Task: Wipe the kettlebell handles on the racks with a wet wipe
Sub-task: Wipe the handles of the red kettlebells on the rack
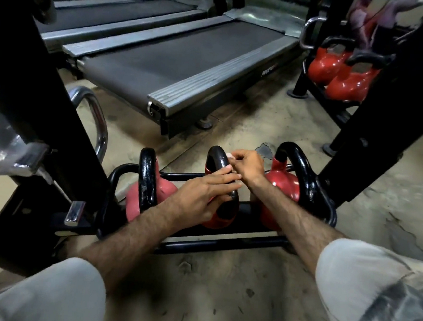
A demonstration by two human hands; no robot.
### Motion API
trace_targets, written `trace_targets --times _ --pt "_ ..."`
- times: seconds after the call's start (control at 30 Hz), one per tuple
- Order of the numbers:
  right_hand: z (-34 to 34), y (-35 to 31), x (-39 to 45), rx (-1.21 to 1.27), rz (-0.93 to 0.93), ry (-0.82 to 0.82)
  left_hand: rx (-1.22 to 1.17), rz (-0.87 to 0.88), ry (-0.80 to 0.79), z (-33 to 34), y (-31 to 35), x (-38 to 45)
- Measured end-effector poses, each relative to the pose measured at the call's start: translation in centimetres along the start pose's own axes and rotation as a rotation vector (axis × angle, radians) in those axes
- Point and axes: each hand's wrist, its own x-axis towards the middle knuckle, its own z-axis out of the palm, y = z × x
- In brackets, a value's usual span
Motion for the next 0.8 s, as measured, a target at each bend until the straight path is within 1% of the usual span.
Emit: trace_targets --times 0.07,0.13,0.2,0.27,0.33,0.4,0.47,0.53,0.63,0.67,0.73,0.8 --pt "-1.1 -1.6 -0.6 0.141 0.086 0.073 -0.012 -0.032 -0.012 -0.1 0.4 -0.1" --pt "-2.4 -2.9 -1.4 0.258 0.130 0.036 -0.008 -0.073 -0.046 -0.6 0.4 0.0" --pt "-4.5 -5.0 -3.2 0.546 0.206 -0.026 0.019 -0.080 -0.112 -1.7 0.7 0.8" --pt "-6.5 -6.3 -4.7 0.783 0.223 -0.055 0.079 -0.113 -0.189 -2.9 1.7 2.1" --pt "-8.5 -6.9 -6.1 0.837 0.186 -0.106 0.187 -0.150 -0.185 -3.6 2.6 3.4" --pt "-10.4 -6.4 -7.4 0.763 0.120 -0.105 0.221 -0.225 -0.126 -3.6 3.3 4.0" --pt "-13.0 -4.9 -8.6 0.694 0.104 -0.044 0.233 -0.295 -0.111 -3.1 4.7 4.5" --pt "-15.5 -2.7 -9.0 0.592 0.095 0.072 0.238 -0.359 -0.115 -2.5 5.9 4.8" --pt "-19.2 0.1 -8.7 0.348 0.048 0.260 0.230 -0.430 -0.119 -1.1 8.4 5.6" --pt "-20.6 0.8 -8.8 0.272 0.024 0.294 0.203 -0.447 -0.109 -0.1 9.5 5.9" --pt "-22.1 1.8 -9.1 0.122 -0.087 0.343 0.155 -0.476 -0.105 1.5 11.3 6.9" --pt "-22.1 2.5 -9.8 0.021 -0.208 0.338 0.115 -0.506 -0.097 2.8 12.5 7.8"
